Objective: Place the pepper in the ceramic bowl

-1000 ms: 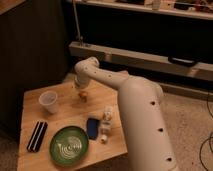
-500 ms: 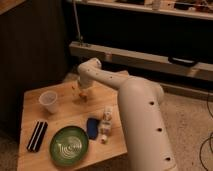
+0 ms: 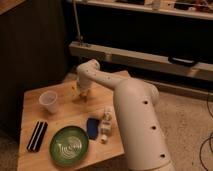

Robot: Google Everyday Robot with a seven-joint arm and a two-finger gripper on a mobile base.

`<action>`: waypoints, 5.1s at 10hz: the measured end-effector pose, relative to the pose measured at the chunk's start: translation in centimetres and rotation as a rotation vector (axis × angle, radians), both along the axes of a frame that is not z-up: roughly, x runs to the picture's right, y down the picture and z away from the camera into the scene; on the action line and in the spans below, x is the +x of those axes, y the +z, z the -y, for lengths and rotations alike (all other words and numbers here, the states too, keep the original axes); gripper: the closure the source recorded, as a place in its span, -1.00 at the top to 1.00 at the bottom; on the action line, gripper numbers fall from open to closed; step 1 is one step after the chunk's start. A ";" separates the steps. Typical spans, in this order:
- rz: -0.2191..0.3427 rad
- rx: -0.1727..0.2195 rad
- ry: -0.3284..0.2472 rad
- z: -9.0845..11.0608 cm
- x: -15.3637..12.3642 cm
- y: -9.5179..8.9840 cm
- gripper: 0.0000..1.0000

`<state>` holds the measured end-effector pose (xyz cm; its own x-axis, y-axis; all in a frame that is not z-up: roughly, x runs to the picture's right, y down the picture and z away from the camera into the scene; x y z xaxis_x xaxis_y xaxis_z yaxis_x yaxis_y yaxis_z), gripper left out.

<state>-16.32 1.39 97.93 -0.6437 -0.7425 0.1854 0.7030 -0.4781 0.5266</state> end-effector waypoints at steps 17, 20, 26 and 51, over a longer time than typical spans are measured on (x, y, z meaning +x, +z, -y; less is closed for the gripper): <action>0.251 -0.052 0.019 4.8 2.4 -17.2 -0.78; 0.323 -0.129 -0.005 1.0 3.1 -24.4 -0.78; 0.457 -0.358 -0.156 -9.5 -0.8 -35.0 -0.78; 0.335 -0.535 -0.216 -26.9 -1.7 -29.5 0.25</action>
<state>-17.99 28.30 68.39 -0.8544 -0.4520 0.2565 0.3781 -0.2021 0.9034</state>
